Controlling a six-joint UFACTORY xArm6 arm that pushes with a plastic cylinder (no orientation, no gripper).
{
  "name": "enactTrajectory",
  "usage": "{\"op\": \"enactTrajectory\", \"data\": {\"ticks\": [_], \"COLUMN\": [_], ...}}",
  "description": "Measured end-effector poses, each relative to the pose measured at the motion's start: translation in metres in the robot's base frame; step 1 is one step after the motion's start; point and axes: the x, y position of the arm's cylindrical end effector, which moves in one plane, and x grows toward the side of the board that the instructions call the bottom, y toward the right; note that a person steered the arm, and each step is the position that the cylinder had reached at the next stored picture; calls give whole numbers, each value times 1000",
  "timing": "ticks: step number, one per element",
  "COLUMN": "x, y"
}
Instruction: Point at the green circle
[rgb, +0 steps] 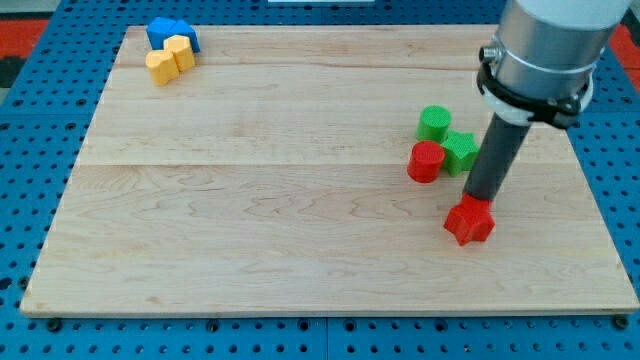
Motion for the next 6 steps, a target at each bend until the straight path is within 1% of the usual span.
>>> {"op": "enactTrajectory", "data": {"ticks": [1, 2, 3, 5, 6], "x": [-10, -52, -89, -144, -189], "y": [0, 18, 51, 11, -37]}}
